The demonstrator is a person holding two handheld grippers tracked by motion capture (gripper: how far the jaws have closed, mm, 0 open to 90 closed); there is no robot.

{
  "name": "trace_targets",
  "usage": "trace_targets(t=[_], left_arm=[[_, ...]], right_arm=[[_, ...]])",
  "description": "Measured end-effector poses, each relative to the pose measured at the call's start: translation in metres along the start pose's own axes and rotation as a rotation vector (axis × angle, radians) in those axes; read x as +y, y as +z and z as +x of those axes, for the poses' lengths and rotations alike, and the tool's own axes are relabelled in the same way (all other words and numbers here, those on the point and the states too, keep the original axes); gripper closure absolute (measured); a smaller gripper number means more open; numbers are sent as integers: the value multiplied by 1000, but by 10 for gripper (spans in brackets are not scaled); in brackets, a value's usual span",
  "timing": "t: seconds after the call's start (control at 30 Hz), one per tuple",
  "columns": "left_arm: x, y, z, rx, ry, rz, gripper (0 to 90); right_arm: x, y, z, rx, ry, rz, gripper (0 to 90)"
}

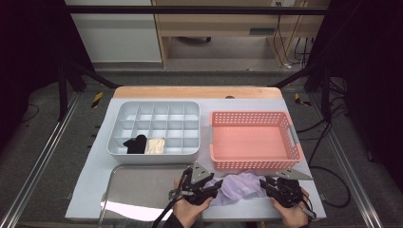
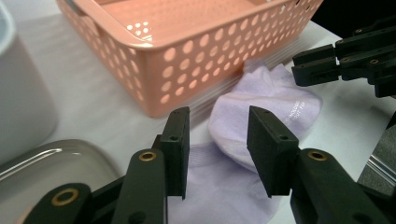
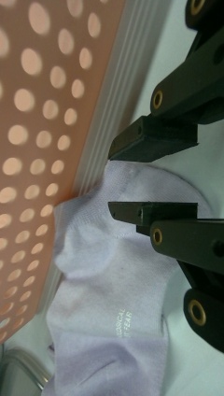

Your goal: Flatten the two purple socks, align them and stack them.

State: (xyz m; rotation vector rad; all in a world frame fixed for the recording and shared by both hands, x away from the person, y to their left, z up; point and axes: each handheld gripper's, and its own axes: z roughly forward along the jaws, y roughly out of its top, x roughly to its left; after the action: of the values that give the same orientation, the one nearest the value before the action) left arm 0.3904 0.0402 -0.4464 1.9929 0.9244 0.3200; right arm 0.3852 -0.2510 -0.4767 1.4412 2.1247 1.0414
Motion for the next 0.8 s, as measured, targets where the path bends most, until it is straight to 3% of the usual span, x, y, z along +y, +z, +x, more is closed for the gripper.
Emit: trace_targets(t=[0.3,0.5,0.6,0.8], left_arm=[[-13,20,-4,0,-19,79,668],[-17,24,0,0,-46,89,851],[-16,23,1,-13,-42,85,886],[-10,7,5,-69,-43,46,891]], right_arm=[[-1,4,3,-8,-4,53,823],[0,3,5,-2,-7,68,877],[1,0,5,5,1,58,880],[7,-20,3,-15,8,-25,884]])
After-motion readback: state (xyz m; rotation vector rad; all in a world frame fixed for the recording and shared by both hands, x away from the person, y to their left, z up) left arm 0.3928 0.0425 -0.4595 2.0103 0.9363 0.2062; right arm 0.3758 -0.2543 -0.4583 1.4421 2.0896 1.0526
